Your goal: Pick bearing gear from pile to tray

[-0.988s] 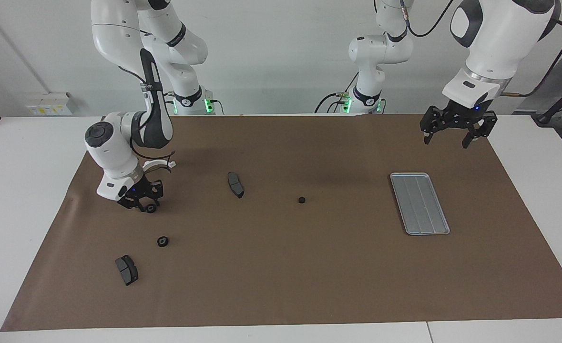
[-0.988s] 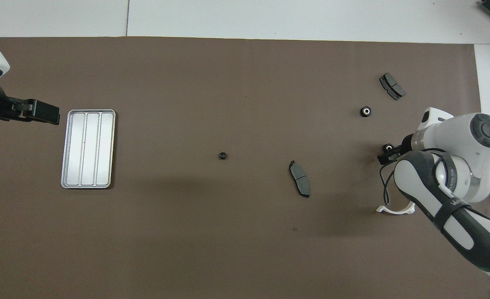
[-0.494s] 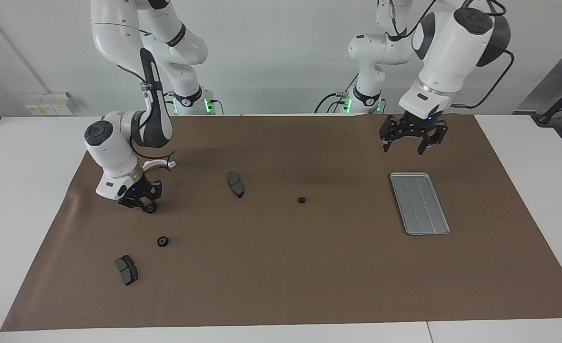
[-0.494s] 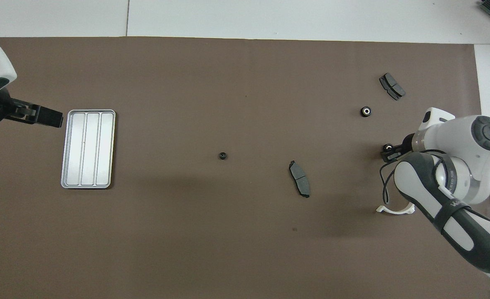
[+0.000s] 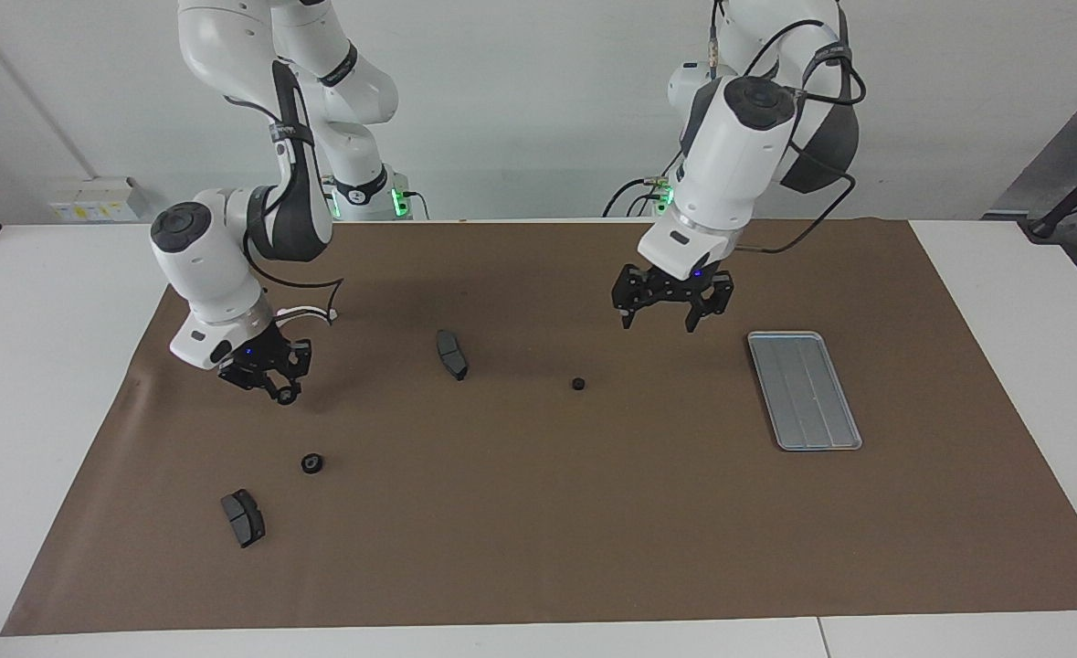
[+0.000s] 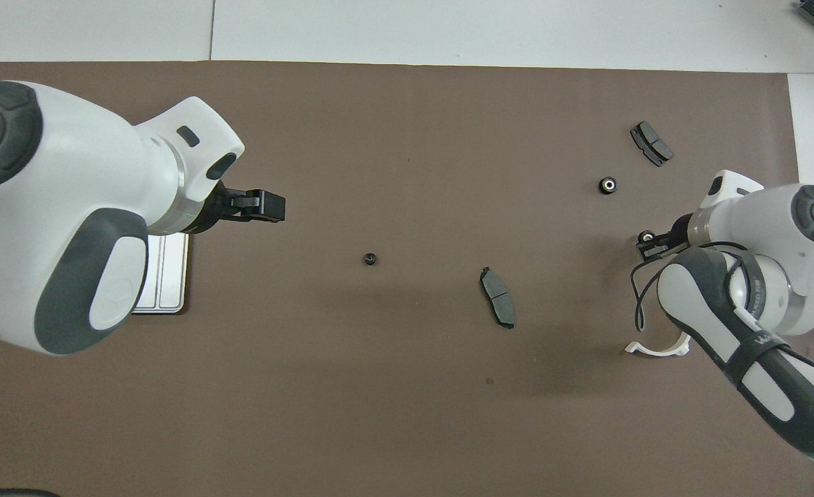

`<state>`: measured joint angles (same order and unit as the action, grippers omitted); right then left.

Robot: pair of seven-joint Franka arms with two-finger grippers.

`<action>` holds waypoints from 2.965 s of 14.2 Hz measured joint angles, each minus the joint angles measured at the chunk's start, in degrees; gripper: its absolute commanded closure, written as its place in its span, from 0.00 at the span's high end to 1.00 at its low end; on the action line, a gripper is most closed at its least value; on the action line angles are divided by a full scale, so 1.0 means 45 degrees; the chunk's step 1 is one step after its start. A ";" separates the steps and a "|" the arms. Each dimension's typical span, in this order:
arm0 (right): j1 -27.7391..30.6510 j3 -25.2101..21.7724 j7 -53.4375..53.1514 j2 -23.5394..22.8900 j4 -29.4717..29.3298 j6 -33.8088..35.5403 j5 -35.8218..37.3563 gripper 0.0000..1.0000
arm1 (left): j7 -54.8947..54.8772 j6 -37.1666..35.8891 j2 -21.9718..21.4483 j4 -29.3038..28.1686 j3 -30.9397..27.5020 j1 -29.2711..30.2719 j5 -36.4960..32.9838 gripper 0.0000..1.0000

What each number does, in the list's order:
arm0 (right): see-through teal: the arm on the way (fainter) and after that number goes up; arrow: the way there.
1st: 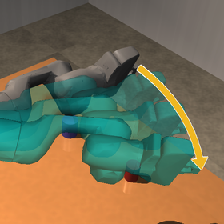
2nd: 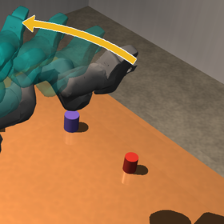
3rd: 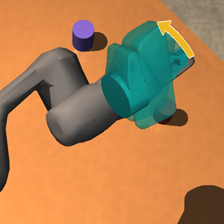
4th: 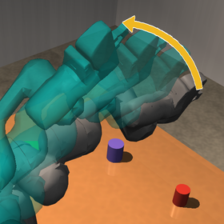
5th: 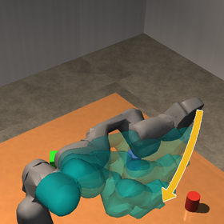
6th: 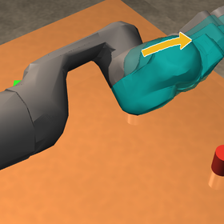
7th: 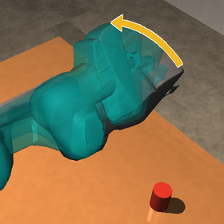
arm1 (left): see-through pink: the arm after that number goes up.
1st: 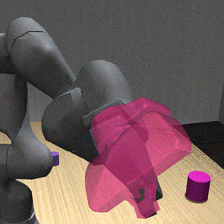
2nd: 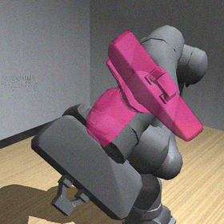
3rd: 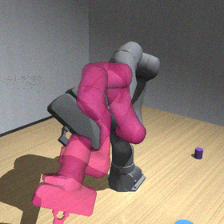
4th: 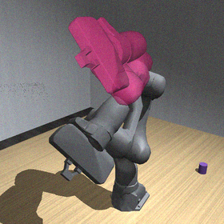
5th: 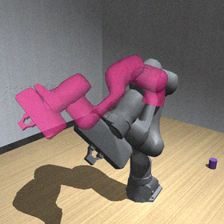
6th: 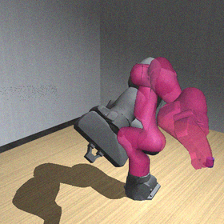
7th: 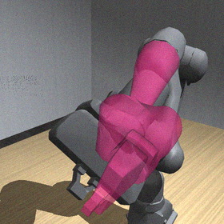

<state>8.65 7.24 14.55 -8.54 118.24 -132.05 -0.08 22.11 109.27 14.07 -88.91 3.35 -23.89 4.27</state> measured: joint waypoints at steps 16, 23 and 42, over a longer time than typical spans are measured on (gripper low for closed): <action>-0.1948 0.0065 -0.4077 0.0777 -0.1512 0.2515 -0.0008 0.00 | 0.3241 0.4958 0.2396 -0.2511 -0.0080 -0.1826 -0.1132 1.00; -0.1947 0.0064 -0.4077 0.0776 -0.1502 0.2520 -0.0008 0.00 | 0.3334 0.4943 0.1973 -0.3382 -0.0084 -0.2084 -0.1132 1.00; -0.2017 0.0071 -0.4137 0.0775 -0.1443 0.2520 -0.0009 0.00 | 0.3347 0.6039 0.2451 -0.3857 -0.0120 -0.2112 -0.1138 0.70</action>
<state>-0.42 7.56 -4.07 -5.05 111.75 -120.71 -0.12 37.17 136.45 25.10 -106.27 2.81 -33.39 -0.85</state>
